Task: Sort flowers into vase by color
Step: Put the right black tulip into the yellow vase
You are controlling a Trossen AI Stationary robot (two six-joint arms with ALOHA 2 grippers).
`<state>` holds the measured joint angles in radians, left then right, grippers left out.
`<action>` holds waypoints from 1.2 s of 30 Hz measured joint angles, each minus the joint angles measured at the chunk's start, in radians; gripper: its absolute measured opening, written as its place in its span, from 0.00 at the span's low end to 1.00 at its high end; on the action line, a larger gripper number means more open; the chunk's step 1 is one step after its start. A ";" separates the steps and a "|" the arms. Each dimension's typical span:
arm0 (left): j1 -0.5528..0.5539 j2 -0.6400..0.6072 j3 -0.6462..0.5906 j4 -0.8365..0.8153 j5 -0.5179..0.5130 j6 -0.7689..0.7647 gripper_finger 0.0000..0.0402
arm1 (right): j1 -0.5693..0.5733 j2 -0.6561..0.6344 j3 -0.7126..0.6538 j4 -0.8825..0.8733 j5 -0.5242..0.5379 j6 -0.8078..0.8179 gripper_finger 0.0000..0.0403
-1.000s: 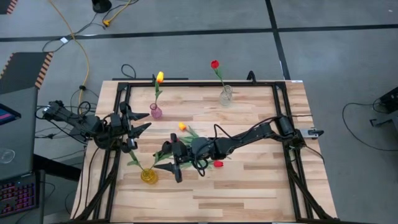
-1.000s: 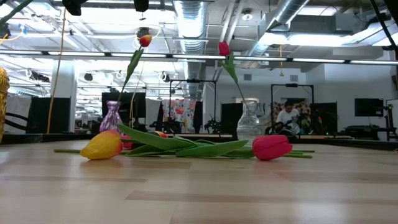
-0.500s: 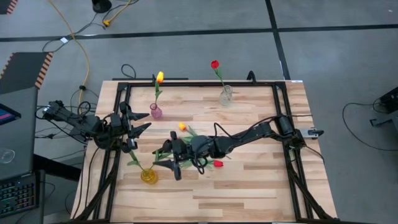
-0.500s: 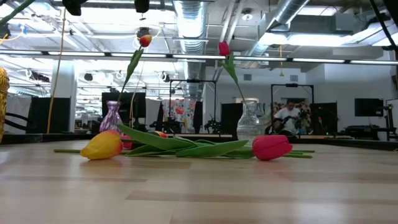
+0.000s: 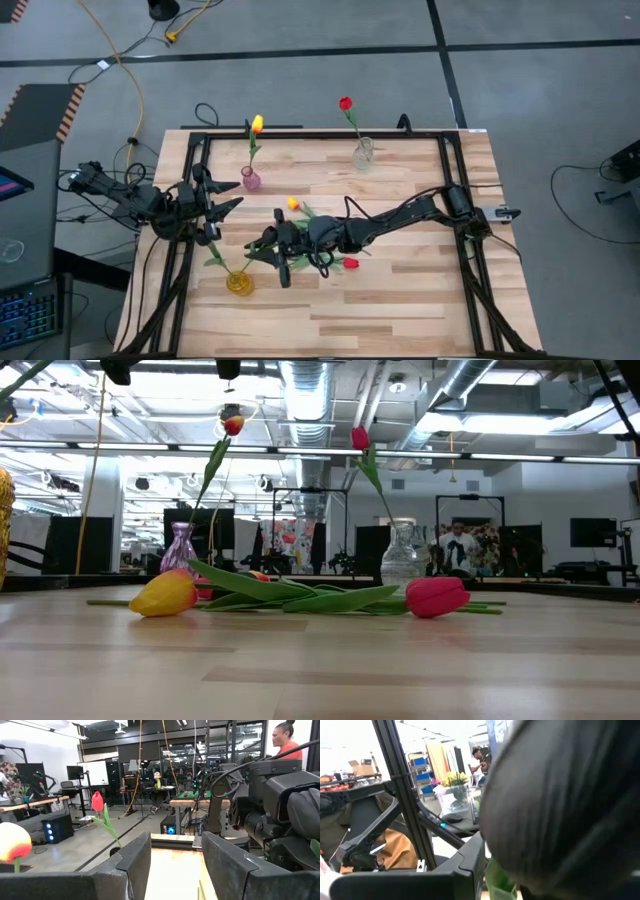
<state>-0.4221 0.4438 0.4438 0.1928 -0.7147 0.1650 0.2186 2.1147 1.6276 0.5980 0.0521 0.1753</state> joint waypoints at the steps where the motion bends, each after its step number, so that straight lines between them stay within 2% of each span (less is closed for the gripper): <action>1: 0.000 0.000 0.000 0.000 0.000 0.000 0.41 | -0.003 0.000 0.000 0.009 0.000 0.000 0.29; 12: 0.000 0.000 0.000 0.000 0.000 0.015 0.41 | -0.012 0.001 0.000 0.080 0.001 -0.001 0.29; 18: 0.000 0.000 0.013 0.015 0.005 0.016 0.41 | -0.012 0.001 0.000 0.054 0.000 -0.003 0.29; 25: 0.000 0.001 0.067 0.009 0.179 -0.007 0.41 | -0.017 0.001 0.000 0.047 0.000 -0.003 0.30; 32: 0.000 0.001 0.154 -0.160 0.235 -0.080 0.41 | -0.018 0.001 0.000 0.053 0.000 -0.003 0.30; 36: 0.000 0.002 0.187 -0.177 0.288 -0.088 0.41 | -0.018 0.001 0.000 0.056 -0.001 -0.003 0.30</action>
<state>-0.4221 0.4454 0.6304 0.0160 -0.4268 0.0767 0.2008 2.1155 1.6279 0.6535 0.0513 0.1726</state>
